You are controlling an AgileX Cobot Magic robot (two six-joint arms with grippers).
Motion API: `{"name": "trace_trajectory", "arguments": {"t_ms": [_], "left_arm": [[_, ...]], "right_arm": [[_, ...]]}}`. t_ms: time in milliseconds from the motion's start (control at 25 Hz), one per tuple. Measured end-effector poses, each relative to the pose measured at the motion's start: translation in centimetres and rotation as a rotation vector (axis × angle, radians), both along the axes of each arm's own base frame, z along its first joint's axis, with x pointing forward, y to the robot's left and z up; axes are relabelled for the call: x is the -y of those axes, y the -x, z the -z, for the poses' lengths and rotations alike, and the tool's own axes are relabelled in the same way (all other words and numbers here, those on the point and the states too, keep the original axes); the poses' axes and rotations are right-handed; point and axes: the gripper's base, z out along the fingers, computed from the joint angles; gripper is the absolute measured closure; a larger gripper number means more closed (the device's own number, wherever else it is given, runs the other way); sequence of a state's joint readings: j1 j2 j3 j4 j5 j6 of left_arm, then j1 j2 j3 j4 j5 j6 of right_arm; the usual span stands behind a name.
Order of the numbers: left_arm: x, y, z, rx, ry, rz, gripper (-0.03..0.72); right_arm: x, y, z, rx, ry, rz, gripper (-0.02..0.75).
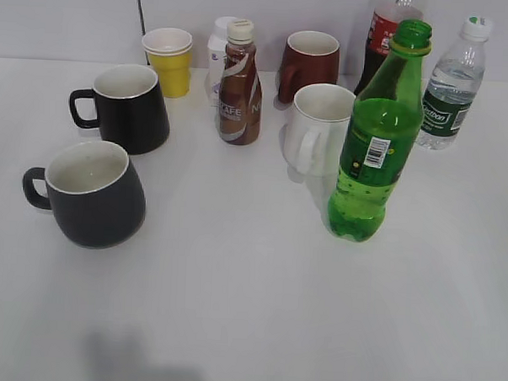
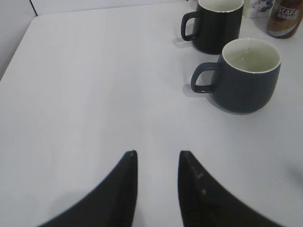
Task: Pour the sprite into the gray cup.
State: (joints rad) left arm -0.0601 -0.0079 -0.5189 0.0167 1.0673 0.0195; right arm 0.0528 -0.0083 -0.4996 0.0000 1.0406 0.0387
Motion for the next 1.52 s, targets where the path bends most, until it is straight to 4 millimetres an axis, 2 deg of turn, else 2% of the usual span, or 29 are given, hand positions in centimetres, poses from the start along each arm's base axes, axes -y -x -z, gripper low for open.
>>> {"name": "trace_trajectory", "arguments": {"t_ms": [1440, 1520], "left_arm": [[0.00, -0.01, -0.02, 0.002, 0.000, 0.000, 0.455], [0.03, 0.04, -0.45, 0.031, 0.005, 0.003, 0.455]], "right_arm": [[0.00, 0.00, 0.00, 0.000, 0.000, 0.000, 0.148], [0.00, 0.00, 0.00, 0.000, 0.000, 0.000, 0.148]]}}
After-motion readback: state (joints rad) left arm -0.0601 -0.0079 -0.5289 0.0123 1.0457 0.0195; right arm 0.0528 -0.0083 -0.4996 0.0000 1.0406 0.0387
